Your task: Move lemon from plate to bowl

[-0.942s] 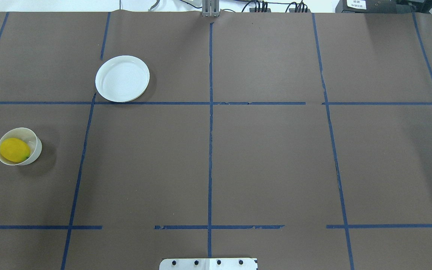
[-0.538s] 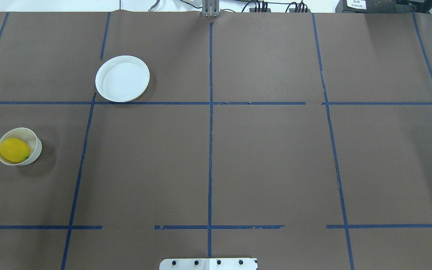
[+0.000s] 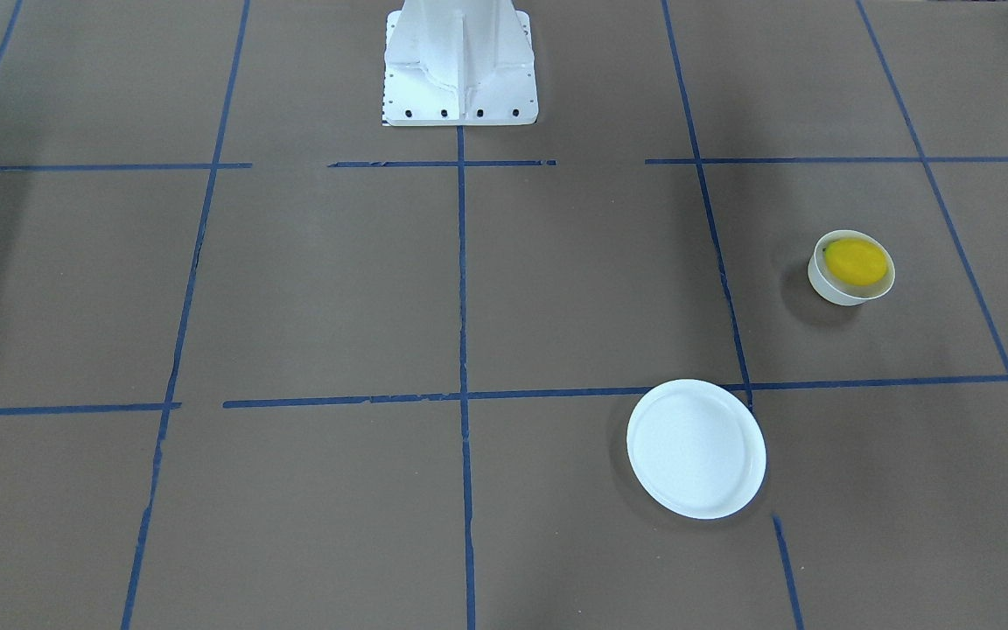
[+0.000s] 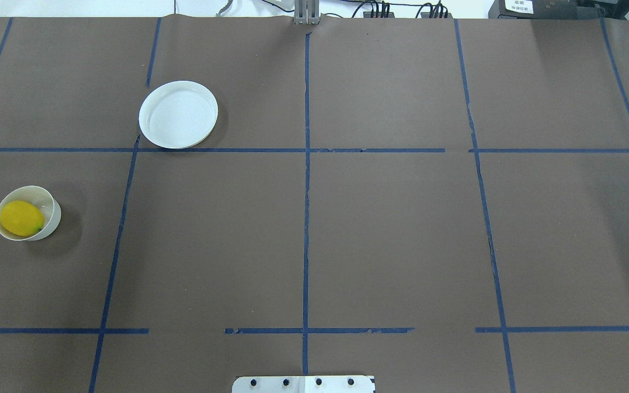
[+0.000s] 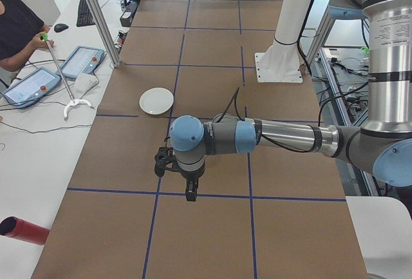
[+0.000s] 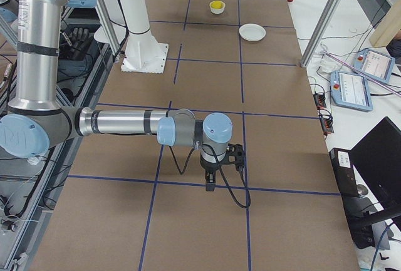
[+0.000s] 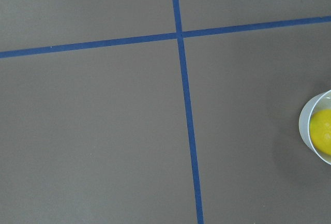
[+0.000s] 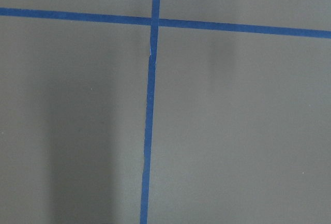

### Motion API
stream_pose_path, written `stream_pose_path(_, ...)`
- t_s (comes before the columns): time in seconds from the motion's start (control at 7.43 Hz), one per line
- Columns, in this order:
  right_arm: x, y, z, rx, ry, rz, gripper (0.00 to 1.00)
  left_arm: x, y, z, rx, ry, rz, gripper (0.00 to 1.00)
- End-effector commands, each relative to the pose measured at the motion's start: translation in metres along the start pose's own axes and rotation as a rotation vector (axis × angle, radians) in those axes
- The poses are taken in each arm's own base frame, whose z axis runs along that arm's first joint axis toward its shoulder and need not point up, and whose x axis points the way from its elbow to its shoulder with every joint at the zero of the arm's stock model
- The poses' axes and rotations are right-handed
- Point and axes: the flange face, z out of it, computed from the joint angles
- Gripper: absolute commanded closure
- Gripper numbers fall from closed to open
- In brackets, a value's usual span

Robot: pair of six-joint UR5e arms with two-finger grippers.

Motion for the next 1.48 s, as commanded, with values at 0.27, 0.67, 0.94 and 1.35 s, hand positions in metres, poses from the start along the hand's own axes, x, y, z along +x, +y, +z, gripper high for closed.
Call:
stream_pose_path(0.27,0.000,0.000,0.000,0.000,0.000,0.000,0.00,0.005,-0.007,-0.009,0.011,-0.030,-0.004,0.00)
stream_pose_path(0.67,0.000,0.000,0.000,0.000,0.000,0.000,0.00,0.001,-0.006,-0.004,0.003,-0.029,-0.013,0.00)
stream_pose_path(0.94,0.000,0.000,0.000,0.000,0.000,0.000,0.00,0.005,-0.005,-0.006,0.010,-0.010,-0.012,0.00)
stream_pose_path(1.35,0.000,0.000,0.000,0.000,0.000,0.000,0.00,0.003,-0.003,0.002,-0.003,0.016,-0.020,0.00)
